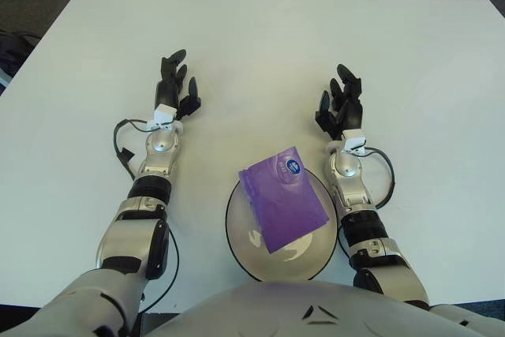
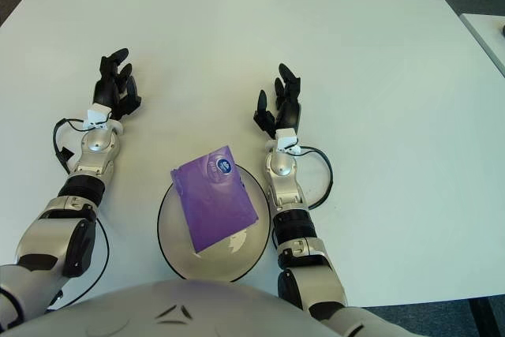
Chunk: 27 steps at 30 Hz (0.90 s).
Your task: Put the tissue paper into the plate.
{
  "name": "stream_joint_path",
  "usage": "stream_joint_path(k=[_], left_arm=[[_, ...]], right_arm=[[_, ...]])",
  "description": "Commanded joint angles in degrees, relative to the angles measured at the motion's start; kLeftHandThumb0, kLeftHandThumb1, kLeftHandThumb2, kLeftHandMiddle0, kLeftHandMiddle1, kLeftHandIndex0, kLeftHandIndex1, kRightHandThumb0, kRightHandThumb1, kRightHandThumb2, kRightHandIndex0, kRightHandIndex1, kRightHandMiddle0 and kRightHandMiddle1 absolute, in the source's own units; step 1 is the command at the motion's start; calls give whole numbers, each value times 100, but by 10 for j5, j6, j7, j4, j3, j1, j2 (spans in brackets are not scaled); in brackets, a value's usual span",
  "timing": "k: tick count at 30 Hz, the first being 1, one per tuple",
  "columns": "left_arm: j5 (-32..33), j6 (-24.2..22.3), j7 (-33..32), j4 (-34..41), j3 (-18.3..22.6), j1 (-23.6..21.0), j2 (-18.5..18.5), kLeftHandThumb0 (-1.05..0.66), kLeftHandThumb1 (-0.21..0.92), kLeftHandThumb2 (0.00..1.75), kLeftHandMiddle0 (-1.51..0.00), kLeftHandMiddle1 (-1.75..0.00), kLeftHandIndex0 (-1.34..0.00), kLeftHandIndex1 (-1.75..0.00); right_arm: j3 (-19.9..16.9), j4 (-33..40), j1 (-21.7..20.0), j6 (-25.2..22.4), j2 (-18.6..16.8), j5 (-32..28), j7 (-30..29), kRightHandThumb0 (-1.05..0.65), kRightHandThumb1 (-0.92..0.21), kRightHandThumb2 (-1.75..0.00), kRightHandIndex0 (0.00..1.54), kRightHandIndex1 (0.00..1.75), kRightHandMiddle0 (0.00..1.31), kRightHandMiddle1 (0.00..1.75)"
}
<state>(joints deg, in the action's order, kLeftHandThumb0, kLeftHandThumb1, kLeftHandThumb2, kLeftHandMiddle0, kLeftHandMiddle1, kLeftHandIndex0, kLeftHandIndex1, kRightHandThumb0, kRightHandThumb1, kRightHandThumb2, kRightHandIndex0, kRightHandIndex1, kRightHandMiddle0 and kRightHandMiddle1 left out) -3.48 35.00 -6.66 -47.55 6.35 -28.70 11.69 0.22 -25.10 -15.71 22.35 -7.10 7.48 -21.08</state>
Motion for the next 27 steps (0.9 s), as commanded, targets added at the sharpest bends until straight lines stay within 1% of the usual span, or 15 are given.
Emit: stream_joint_path(k=[1, 4, 6, 9, 11, 19, 27], left_arm=[[5, -2, 9, -6, -6, 70, -24, -71, 92, 84, -38, -21, 0, -73], [9, 6, 15, 16, -8, 90, -28, -71, 92, 83, -38, -21, 0, -74], [8, 15, 16, 36, -11, 109, -31, -70, 92, 83, -38, -21, 0, -76], [4, 31, 18, 80, -16, 151, -34, -69, 92, 83, -38, -21, 0, -78], [0, 35, 18, 97, -19, 166, -36, -67, 92, 83, -38, -21, 0, -79], [-11, 42, 16, 130, -32, 203, -42, -62, 92, 78, -36, -21, 0, -82], [-18, 49, 13, 142, -42, 235, -46, -62, 92, 73, -36, -22, 0, -85]], right_arm=[[-1, -64, 97, -49, -17, -5, -3, -69, -92, -72, 30, 1, 0, 58], [0, -55, 100, -49, -18, -4, -4, -68, -92, -71, 31, 1, 0, 58], [0, -50, 103, -50, -18, -4, -4, -68, -92, -70, 31, 1, 0, 58], [2, -46, 106, -50, -18, -4, -3, -68, -92, -70, 31, 1, 0, 58], [3, -44, 108, -50, -17, -3, -2, -69, -92, -70, 31, 1, 0, 58], [7, -38, 114, -49, -13, -2, 0, -70, -92, -73, 30, 0, 0, 56], [8, -29, 118, -53, -10, -5, 1, -70, -92, -74, 29, 0, 0, 55]])
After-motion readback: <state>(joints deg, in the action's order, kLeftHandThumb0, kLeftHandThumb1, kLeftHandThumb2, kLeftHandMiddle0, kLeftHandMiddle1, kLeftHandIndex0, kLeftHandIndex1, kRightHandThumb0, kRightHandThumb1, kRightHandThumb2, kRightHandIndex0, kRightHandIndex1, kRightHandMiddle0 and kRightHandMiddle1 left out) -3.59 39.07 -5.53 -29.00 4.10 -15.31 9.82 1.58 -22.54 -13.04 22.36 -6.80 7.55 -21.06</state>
